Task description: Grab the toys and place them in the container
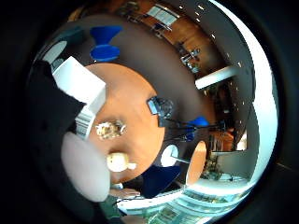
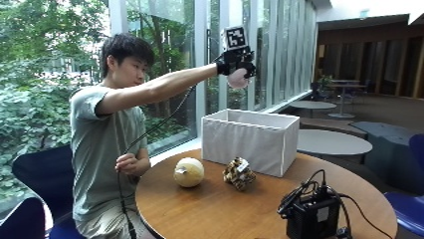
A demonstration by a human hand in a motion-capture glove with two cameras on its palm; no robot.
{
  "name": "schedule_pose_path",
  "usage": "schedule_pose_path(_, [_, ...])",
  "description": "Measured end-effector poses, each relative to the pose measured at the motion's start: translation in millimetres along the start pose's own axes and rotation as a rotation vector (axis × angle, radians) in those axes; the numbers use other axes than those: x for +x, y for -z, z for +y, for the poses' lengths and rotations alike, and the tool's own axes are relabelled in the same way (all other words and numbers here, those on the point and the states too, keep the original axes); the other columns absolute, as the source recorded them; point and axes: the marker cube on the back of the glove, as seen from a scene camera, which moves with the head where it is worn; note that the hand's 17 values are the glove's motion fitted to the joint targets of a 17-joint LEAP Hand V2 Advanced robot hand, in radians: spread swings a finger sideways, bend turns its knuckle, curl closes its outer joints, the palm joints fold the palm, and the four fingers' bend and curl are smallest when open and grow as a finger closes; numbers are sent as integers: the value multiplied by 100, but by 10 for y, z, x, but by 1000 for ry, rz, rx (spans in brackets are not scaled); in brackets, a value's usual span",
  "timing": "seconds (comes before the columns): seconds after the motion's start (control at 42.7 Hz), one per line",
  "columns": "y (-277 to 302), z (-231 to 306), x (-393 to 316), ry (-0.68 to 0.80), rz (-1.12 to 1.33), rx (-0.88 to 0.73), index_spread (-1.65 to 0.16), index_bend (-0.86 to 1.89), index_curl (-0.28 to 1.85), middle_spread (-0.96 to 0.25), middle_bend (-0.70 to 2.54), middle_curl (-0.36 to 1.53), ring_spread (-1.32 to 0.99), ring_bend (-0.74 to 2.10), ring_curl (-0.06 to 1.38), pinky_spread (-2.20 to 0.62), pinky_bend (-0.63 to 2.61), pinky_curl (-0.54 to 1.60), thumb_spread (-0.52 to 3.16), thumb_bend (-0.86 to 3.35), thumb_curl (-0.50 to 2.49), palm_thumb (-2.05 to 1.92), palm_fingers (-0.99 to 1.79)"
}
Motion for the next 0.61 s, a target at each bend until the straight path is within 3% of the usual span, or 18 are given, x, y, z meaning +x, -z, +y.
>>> schedule_pose_path(0.164, [-375,-185,-749,94,29,-38,-36,113,102,-19,143,87,-48,143,86,-34,125,70,20,13,97,61,65])
schedule_pose_path(0.258, [-576,-290,-1041,0,21,-53,-36,112,104,-19,143,88,-47,143,86,-34,125,70,19,12,99,61,64])
schedule_pose_path(0.352, [-767,-300,-1178,92,38,-76,-36,111,105,-19,143,88,-46,143,86,-34,126,71,19,11,101,61,64])
schedule_pose_path(0.469, [-1001,-305,-1370,99,55,-242,-36,106,105,-19,140,86,-45,142,86,-34,128,71,20,8,102,59,61])
schedule_pose_path(0.516, [-1079,-292,-1434,97,30,-322,-35,100,105,-19,133,85,-44,139,85,-33,129,70,23,7,102,58,49])
schedule_pose_path(0.586, [-1162,-273,-1526,97,18,-408,-33,73,99,-20,112,78,-39,128,82,-27,126,70,47,1,100,45,-10])
schedule_pose_path(0.609, [-1174,-260,-1536,109,20,-429,-32,68,98,-19,108,77,-37,126,83,-26,127,71,53,-1,99,42,-16])
